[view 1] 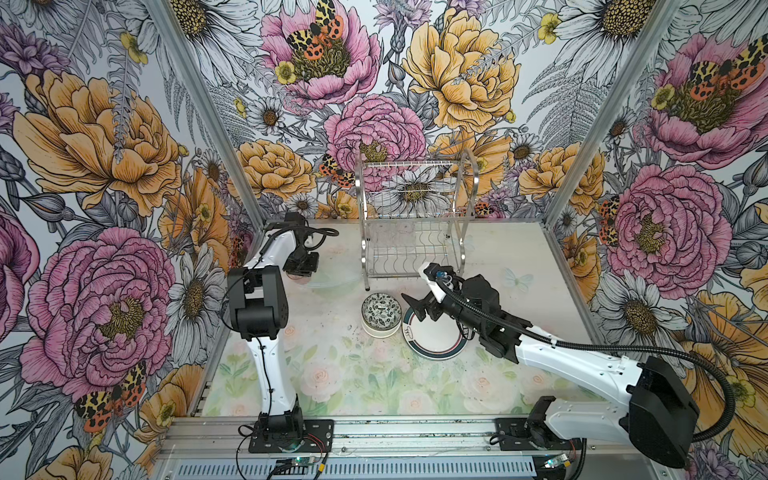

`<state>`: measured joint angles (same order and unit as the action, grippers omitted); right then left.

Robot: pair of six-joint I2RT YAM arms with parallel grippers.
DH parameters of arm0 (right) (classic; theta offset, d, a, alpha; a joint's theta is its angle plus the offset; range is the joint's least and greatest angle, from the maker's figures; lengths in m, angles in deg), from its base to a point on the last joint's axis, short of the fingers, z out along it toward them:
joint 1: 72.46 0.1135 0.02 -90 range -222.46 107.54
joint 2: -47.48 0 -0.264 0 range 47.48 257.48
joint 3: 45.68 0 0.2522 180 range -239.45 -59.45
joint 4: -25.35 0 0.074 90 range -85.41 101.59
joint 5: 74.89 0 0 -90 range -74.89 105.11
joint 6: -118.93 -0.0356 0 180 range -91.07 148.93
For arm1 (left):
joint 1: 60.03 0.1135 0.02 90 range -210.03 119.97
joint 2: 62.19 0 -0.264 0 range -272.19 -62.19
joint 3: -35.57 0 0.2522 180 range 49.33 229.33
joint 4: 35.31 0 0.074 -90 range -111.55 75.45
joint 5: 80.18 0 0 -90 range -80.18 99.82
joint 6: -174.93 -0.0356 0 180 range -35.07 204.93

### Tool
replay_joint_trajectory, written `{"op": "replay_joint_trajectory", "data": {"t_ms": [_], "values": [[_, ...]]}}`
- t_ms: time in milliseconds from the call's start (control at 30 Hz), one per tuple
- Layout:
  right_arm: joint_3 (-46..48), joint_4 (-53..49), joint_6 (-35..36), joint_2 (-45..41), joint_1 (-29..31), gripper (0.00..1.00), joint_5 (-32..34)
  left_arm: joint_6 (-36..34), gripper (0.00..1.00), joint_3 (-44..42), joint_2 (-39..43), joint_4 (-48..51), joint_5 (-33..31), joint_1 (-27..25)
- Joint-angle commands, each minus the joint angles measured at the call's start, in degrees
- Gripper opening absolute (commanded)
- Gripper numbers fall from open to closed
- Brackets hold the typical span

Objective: Unload the mixed dishes from the dish rack
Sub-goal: 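Lower the pink cup upright onto the table and open the left gripper, then move the left gripper back to the rack while the right gripper reaches there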

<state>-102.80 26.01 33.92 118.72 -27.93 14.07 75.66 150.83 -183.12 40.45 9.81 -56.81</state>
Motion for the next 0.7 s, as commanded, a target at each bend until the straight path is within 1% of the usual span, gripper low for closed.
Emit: {"op": "replay_joint_trajectory", "data": {"t_ms": [0,100,233,333,433,567,667], "values": [[-0.37,1.60,-0.30,0.22,0.55,1.00,1.22,-0.21,0.23,2.17,-0.42,0.98,-0.62,-0.06],[-0.19,1.38,0.04,-0.22,0.54,1.00,2.94,0.27,0.26,2.85,0.62,0.93,-0.78,-0.05],[0.11,2.00,0.37,-0.43,0.55,1.00,3.41,1.09,0.42,3.77,2.59,0.91,-1.12,-0.06],[-0.49,1.65,0.74,-0.30,0.55,1.00,3.31,1.60,0.56,4.24,4.62,0.64,-1.41,-0.23],[-0.57,2.18,1.22,-0.47,0.55,1.00,4.26,2.05,0.65,4.66,6.64,0.58,-1.47,-0.67],[0.49,3.54,2.65,-1.43,0.41,1.00,6.68,3.89,0.69,4.17,10.45,-1.18,-0.24,-1.37],[1.28,3.87,3.74,-2.27,0.25,1.00,8.06,6.15,0.74,1.27,15.15,-5.91,2.16,-2.18]]}}
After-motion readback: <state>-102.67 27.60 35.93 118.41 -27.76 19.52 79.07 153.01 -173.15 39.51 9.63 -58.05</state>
